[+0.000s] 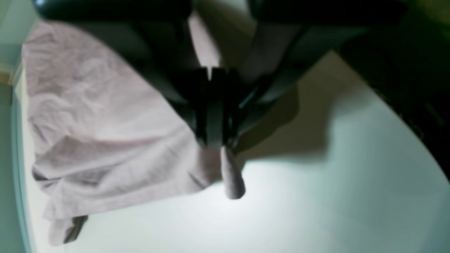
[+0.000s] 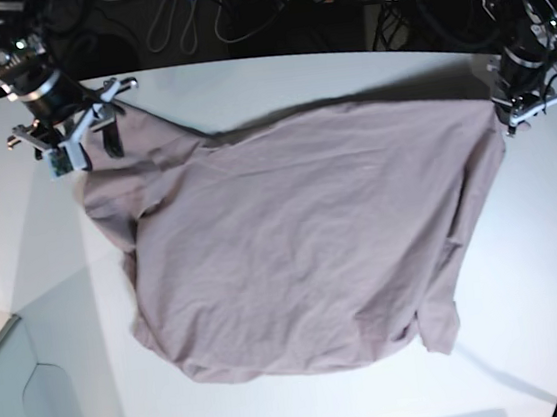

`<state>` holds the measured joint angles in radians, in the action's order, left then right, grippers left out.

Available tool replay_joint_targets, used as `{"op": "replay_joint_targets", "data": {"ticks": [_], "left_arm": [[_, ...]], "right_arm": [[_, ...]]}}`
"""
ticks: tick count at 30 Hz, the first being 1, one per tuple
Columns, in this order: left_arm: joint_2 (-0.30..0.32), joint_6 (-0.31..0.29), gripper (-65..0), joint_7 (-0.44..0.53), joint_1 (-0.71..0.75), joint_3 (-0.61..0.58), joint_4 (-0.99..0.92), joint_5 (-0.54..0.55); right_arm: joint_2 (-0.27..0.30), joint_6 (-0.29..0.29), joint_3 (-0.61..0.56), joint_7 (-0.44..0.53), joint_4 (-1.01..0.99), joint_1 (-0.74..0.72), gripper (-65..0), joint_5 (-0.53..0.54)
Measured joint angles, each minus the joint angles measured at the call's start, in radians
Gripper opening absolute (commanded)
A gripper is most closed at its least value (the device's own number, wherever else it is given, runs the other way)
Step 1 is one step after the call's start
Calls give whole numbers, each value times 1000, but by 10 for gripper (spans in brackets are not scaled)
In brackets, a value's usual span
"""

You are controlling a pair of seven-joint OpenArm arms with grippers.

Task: Layout the t-shirt on the table in an organized manner, then fold the t-shirt properly
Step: 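Grasp the shirt edges with both grippers and pull them apart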

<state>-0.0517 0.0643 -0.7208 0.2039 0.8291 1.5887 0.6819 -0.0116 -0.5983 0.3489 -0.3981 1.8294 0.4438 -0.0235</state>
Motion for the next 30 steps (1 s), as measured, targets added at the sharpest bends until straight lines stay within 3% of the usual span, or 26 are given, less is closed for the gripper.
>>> {"op": "replay_joint_targets", "data": {"ticks": [13, 27, 30], "left_arm": [[2, 0, -650, 1, -2, -2, -11, 0], [24, 0, -650, 8, -7, -6, -85, 0], [29, 0, -650, 12, -10, -8, -85, 3]], "right_arm": [[1, -4, 169, 10, -321, -205, -360, 5], [30, 0, 131, 61, -458, -204, -364, 15], [32, -1, 63, 70, -460, -198, -410, 25]]}}
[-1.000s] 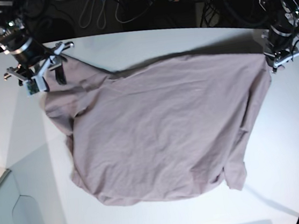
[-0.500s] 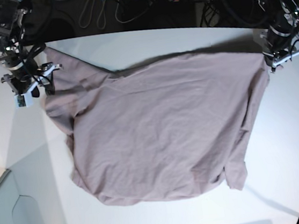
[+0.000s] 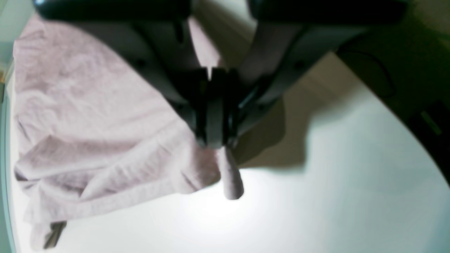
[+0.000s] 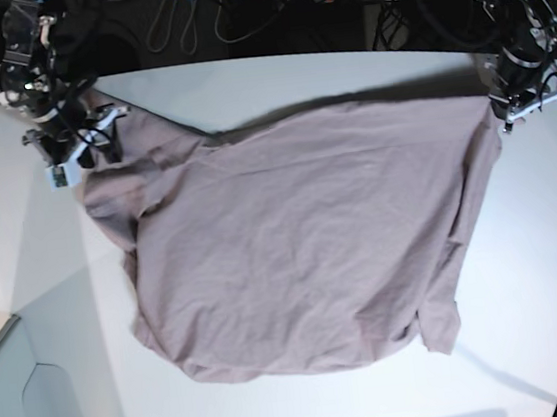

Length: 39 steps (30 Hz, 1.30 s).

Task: Layout the t-shirt on the table in an organized manner, then fold the t-shirt properly
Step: 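Grasp the shirt edges with both grippers and pull them apart, then lift the shirt with both grippers and swing it up over the table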

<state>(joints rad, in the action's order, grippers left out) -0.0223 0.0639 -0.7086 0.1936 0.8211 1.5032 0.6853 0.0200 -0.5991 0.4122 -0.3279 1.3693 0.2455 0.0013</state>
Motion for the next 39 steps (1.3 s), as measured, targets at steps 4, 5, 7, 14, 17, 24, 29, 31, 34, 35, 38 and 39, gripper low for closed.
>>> {"op": "replay_joint_targets", "data": {"ticks": [4, 5, 7, 14, 17, 24, 29, 31, 34, 35, 38, 39], "left_arm": [[2, 0, -650, 0, 0, 0, 0, 0], [7, 0, -650, -3, 0, 0, 0, 0], [15, 0, -650, -5, 0, 0, 0, 1], [41, 0, -650, -18, 2, -4, 10, 8], [38, -4, -650, -23, 6, -6, 56, 15], [53, -4, -650, -24, -1, -60, 129, 14], [95, -5, -650, -21, -102, -174, 140, 16], [113, -4, -650, -24, -162, -219, 139, 5], [146, 4, -650, -22, -262, -299, 128, -6], [160, 3, -650, -24, -299, -327, 116, -22], [192, 5, -650, -18, -449, -418, 52, -94], [204, -5, -650, -24, -496, -446, 21, -110]], "right_arm": [[-4, 0, -22, 2, 0, 5, -578, 7], [-3, 0, -20, 0, 0, 5, -634, 7], [-3, 0, -20, -1, 0, 6, -650, 7], [33, -4, 11, -55, 120, 68, -650, -14], [19, -6, 71, -64, 229, 79, -650, -16], [-9, -16, 129, -64, 473, 73, -650, -6], [-9, -16, 130, -75, 493, -41, -650, -16], [-2, -15, 112, -126, 494, -108, -650, -15], [27, -17, 58, -247, 489, -220, -650, -18], [43, -20, 32, -269, 480, -261, -650, -17], [93, -19, -36, -312, 406, -431, -650, -13], [100, -21, -56, -326, 374, -483, -650, -11]]}}
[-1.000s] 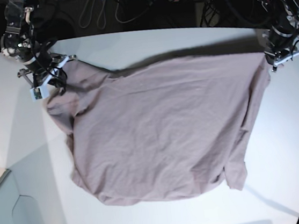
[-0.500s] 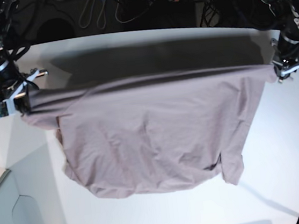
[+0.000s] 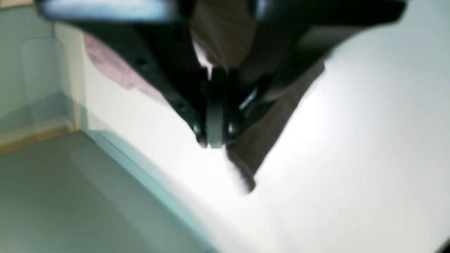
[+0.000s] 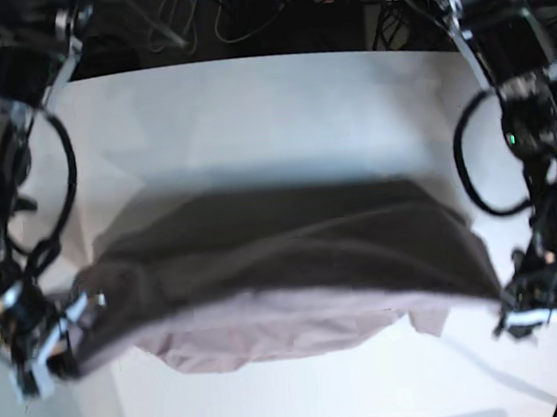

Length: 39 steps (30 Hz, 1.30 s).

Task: Layout the t-shirt on the table in an organized manner, then fold the t-shirt properly
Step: 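Lift the shirt with both grippers and swing it up over the table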

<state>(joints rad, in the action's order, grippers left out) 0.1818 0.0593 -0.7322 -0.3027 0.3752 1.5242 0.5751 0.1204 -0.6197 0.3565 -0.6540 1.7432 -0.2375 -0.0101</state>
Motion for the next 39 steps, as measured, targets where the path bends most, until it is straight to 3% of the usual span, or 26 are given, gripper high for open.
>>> {"op": "replay_joint_targets", "data": {"ticks": [3, 6, 15, 19, 21, 25, 28, 31, 32, 33, 35, 37, 39], "left_arm": [[32, -4, -650, 0, -173, -54, -138, -26], [68, 5, -650, 2, -362, -114, -318, -34], [84, 5, -650, 16, -897, -275, -766, -38], [77, -1, -650, 158, -994, -392, -827, -33], [70, 0, -650, 150, -980, -449, -856, -32], [60, 5, -650, 114, -921, -480, -870, -25], [69, 4, -650, 124, -940, -467, -822, -20], [105, -2, -650, 149, -974, -407, -782, -17], [111, 3, -650, 146, -977, -397, -774, -18], [117, 6, -650, 90, -970, -372, -748, -24], [116, 8, -650, 53, -949, -330, -699, -24], [119, -1, -650, 56, -860, -275, -599, -16], [111, 15, -650, 43, -729, -240, -494, -37]], "right_arm": [[30, 3, -47, -16, -150, -176, -650, -11], [52, 1, -93, -12, -307, -350, -650, -95], [65, -1, -128, 186, -694, -867, -650, -292], [68, 4, -138, 278, -814, -1054, -650, -327], [66, 6, -150, 329, -840, -1063, -650, -323], [50, 1, -171, 248, -836, -992, -650, -355], [42, -3, -175, 146, -679, -981, -650, -360], [52, 5, -175, 176, -465, -1005, -650, -330], [52, 85, -175, 195, -415, -970, -650, -296], [53, 45, -174, 191, -327, -900, -650, -331], [51, 25, -170, 168, -251, -721, -650, -319], [-3, 9, -169, 78, -218, -520, -650, -359], [-22, -18, -177, 84, -141, -372, -650, -334]]}}
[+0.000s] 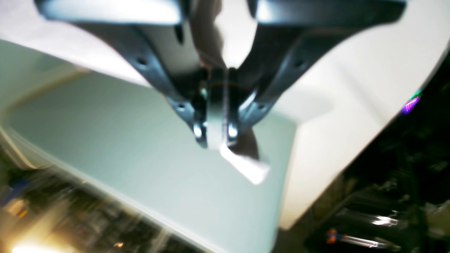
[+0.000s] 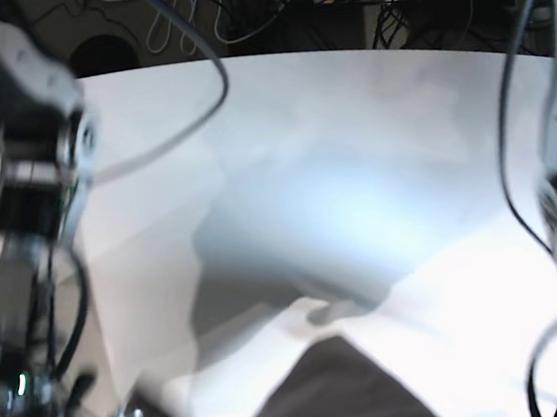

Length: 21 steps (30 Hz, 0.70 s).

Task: Layout the t-shirt on the table in an organized manner, then fold the t-shirt properly
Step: 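Lift the shirt with both grippers and swing it up over the table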

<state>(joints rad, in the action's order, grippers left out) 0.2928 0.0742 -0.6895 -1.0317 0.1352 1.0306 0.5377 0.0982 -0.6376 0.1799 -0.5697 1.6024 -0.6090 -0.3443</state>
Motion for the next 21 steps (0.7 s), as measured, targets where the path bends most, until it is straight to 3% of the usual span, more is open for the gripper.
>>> {"op": "replay_joint_targets", "data": {"ticks": [2, 5, 10, 14, 18, 21], "left_arm": [[-5, -18, -650, -67, 165, 8, 84, 20], [9, 3, -650, -79, 326, 43, 154, 0], [11, -19, -650, -54, 557, 111, 462, 27], [-11, 11, -650, -113, 780, 198, 564, -5], [-26, -27, -650, -87, 930, 310, 759, 105], [-14, 6, -650, -84, 1041, 389, 809, 117]], "right_arm": [[4, 6, 10, 54, 104, 82, -650, 11], [-16, 20, 13, 148, 123, 191, -650, 40], [-54, 5, 18, 180, 195, 468, -650, 29], [-63, 13, 26, 223, 238, 545, -650, 27], [-74, 12, 22, 223, 335, 705, -650, 31], [-73, 11, 22, 209, 373, 754, -650, 20]]}}
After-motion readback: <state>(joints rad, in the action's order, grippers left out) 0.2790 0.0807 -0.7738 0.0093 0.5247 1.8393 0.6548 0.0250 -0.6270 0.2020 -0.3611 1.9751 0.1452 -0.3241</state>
